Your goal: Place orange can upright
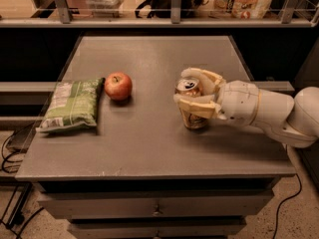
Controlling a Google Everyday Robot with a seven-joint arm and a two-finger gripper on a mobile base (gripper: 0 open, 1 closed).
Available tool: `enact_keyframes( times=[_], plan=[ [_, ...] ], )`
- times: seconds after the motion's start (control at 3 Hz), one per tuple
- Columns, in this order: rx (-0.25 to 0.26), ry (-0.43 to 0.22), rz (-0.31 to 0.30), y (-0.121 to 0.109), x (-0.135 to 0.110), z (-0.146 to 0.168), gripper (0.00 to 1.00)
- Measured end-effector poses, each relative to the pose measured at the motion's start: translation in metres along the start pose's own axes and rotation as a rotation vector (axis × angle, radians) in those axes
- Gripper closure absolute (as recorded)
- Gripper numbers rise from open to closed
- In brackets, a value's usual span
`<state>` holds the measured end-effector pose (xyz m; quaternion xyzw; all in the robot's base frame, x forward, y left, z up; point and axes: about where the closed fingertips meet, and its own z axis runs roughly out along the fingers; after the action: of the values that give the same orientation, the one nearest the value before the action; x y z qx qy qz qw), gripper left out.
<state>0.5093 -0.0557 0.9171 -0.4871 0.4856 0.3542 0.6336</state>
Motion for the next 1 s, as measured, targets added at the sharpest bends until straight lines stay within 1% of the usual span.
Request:
enact_keyframes(
  times=[0.33,0.67,1.0],
  plan=[
    [0.011,0.008,0.005,0.0023,0.0014,-0.0046,0.35],
    [0.011,0.008,0.005,0.0023,0.0011,-0.0047,0.12],
    [0.017,0.047,-0.010,0.0019,-0.0038,-0.0117,0.00]
  ],
)
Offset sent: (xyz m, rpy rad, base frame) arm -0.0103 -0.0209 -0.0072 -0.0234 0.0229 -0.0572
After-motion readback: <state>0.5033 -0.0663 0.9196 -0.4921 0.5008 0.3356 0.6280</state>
